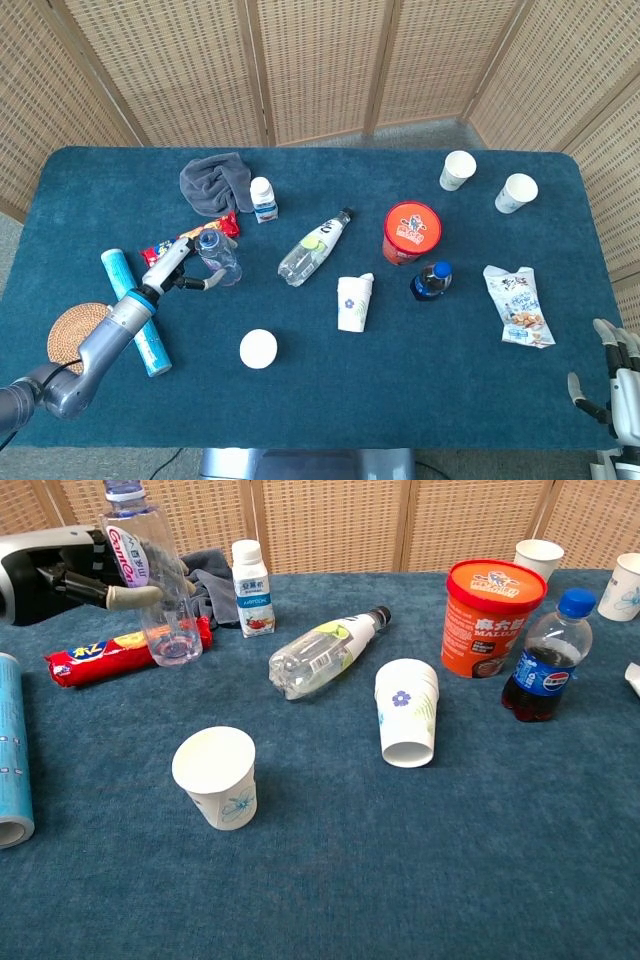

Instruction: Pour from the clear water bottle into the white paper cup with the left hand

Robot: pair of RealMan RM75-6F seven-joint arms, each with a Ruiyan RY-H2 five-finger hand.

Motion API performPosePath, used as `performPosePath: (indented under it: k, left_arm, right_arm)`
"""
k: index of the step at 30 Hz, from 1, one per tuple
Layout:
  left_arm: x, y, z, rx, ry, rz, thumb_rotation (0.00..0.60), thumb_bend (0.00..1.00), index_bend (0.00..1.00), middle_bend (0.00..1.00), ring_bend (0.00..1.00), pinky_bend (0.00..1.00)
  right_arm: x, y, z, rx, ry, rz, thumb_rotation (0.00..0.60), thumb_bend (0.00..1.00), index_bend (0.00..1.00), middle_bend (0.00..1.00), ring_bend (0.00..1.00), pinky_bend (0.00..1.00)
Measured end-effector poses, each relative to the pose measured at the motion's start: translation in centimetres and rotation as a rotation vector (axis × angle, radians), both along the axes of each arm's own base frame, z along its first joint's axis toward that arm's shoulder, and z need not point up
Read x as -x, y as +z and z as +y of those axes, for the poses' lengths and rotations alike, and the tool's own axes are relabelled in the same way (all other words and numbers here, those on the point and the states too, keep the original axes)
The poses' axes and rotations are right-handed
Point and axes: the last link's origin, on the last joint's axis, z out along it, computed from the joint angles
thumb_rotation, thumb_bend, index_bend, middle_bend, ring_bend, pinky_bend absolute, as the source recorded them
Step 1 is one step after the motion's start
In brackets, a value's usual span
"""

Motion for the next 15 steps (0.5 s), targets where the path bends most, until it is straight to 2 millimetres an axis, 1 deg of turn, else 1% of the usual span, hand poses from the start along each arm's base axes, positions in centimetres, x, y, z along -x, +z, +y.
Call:
performPosePath:
  k: [8, 15]
  left_arm:
    - [1.4, -0.5, 0.0, 0.025, 0.028, -0.033, 0.6, 0.46, 0.33, 0.31, 0.3, 0.28]
    - [2.2, -1.8, 0.1, 0.039, 0.025, -0.032, 0.6, 0.46, 0.32, 0.31, 0.29, 0.28]
  right_arm:
    - [0.0, -0.1, 0.0, -0.004, -0.005, -0.001, 0.6, 0.44, 0.0, 0.04, 0.0, 0.0]
    - [0.1, 0.0, 0.3, 0.001, -0.015, -0.001, 0.6, 0.44, 0.0, 0.04, 0.0, 0.0]
